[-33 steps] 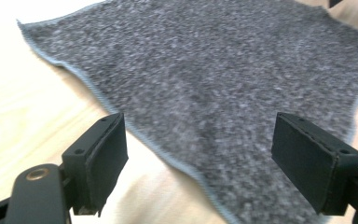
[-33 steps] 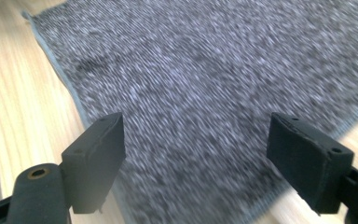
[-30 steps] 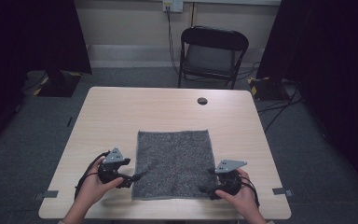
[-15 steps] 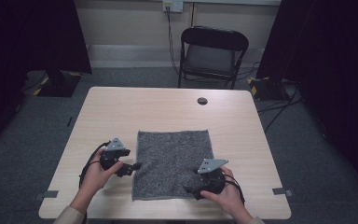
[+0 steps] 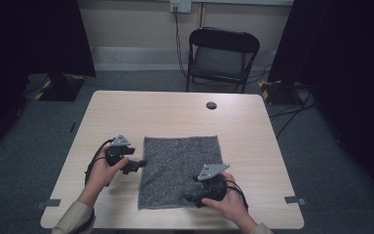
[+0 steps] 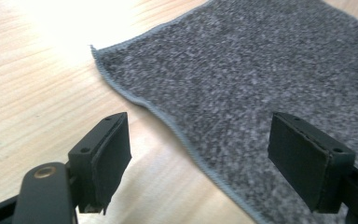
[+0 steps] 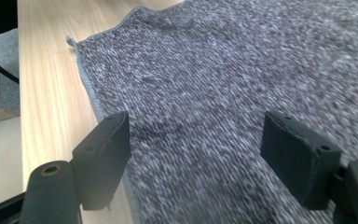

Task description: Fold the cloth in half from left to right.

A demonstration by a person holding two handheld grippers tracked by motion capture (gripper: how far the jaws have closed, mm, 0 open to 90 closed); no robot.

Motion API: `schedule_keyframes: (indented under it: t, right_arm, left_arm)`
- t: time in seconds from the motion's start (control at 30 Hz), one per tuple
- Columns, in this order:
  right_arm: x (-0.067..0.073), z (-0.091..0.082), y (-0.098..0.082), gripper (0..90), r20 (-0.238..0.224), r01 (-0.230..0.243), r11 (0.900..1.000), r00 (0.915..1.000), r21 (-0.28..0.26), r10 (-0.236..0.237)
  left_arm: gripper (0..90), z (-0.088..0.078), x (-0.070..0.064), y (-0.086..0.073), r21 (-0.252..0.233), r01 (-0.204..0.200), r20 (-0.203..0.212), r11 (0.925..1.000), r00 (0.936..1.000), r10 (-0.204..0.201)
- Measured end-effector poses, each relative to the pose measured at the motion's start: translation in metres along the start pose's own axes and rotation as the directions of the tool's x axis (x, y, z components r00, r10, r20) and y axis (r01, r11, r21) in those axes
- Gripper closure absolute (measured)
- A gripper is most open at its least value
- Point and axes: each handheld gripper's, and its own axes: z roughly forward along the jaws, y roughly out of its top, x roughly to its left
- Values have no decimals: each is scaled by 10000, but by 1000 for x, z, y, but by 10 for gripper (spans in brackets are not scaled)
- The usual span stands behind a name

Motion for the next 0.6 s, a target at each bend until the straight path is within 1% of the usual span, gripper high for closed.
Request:
schedule_keyframes:
  t: [0.03, 0.07, 0.13, 0.2, 0.23, 0.33, 0.4, 0.43, 0.47, 0.5, 0.6]
  right_arm:
    - [0, 0, 0, 236, 0, 0, 10000, 10000, 0, 0]
    - [2, 2, 4, 235, -20, 117, 9999, 9999, 55, -116]
    - [2, 3, 6, 235, -20, 147, 9999, 9999, 14, -147]
    - [3, 5, 10, 236, -86, 170, 9998, 9998, -42, -170]
    - [4, 7, 14, 237, -108, 213, 9998, 9997, -54, -214]
    - [5, 9, 17, 241, -122, 273, 9996, 9995, -76, -274]
    - [6, 11, 19, 245, -207, 294, 9995, 9993, -88, -296]
    - [6, 13, 22, 248, -261, 278, 9995, 9993, -128, -281]
    - [6, 13, 22, 248, -261, 278, 9995, 9993, -128, -281]
    - [7, 13, 23, 248, -314, 298, 9995, 9991, -136, -302]
    - [8, 16, 26, 250, -305, 355, 9993, 9989, -126, -359]
  left_arm:
    - [208, 1, 1, 1, 69, -48, -27, 10000, 10000, 48]
    - [207, 2, 3, 2, 85, -54, -37, 9999, 10000, 54]
    - [207, 4, 4, 5, 64, 49, -50, 10000, 10000, -48]
    - [206, 6, 6, 7, 41, 16, -26, 10000, 10000, -16]
    - [206, 7, 6, 8, 38, 61, -33, 10000, 10000, -61]
    - [206, 9, 9, 11, 97, 101, -44, 9999, 9999, -101]
    - [206, 11, 11, 14, 106, 155, -19, 9998, 9999, -155]
    - [206, 12, 12, 14, 71, 278, 17, 9996, 9996, -278]
    - [206, 13, 13, 15, 96, 278, 55, 9996, 9996, -278]
    - [203, 13, 15, 17, 95, 190, 6, 9998, 9998, -190]
    - [204, 14, 17, 20, 80, 125, -90, 9999, 9999, -124]
